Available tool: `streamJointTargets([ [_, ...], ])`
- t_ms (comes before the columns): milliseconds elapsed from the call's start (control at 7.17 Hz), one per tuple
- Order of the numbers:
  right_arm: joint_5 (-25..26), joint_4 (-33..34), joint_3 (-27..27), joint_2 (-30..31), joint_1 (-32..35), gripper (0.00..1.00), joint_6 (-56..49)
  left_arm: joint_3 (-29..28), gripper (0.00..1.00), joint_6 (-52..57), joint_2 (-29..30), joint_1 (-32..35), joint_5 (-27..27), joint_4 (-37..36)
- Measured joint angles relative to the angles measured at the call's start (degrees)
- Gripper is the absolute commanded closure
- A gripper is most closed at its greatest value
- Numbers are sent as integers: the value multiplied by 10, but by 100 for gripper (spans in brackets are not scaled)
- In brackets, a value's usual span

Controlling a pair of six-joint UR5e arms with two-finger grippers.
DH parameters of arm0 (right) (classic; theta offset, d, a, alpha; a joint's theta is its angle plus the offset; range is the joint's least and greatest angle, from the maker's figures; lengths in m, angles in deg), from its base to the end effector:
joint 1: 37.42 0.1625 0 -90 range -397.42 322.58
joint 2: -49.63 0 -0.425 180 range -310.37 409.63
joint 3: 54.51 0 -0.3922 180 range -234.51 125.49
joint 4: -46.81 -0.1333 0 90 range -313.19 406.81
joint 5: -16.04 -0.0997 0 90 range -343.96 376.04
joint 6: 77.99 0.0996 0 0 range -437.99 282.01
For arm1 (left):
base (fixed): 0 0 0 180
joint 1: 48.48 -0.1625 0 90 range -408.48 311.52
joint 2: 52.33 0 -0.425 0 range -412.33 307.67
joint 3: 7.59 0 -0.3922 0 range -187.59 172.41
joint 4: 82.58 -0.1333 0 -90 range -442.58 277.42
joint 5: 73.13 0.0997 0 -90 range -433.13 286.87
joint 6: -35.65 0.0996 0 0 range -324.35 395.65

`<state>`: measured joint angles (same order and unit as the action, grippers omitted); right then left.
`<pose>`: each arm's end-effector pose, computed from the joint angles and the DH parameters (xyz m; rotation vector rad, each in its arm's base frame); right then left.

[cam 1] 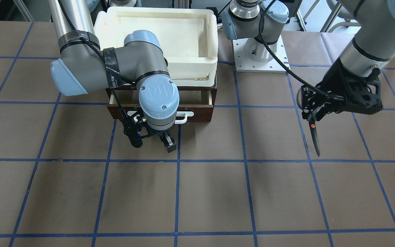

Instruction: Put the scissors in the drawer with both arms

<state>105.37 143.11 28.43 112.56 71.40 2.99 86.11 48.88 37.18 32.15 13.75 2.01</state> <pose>0.3322 -0.5579 0.2864 -1.5279 -2.5309 -0.2421 -0.0569 -0.5074 0.4700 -0.1058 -3.0930 0.0748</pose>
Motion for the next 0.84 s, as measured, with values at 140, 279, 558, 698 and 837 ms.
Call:
streamJointTargets([
  [140, 0, 6, -4, -4, 0, 0, -3, 11, 96, -16, -13, 9, -1, 0],
  [279, 0, 14, -5, -6, 0, 0, -7, 16, 98, -22, -21, 25, -2, 0],
  [558, -1, 22, -19, -14, -4, 0, -16, 17, 98, 1, -22, 65, 4, 0],
  [698, -1, 22, -30, -20, -7, 0, -18, 17, 98, 40, -19, 78, 13, 0],
  [837, -1, 22, -39, -25, -9, 0, -19, 17, 98, 73, -16, 84, 19, -2],
])
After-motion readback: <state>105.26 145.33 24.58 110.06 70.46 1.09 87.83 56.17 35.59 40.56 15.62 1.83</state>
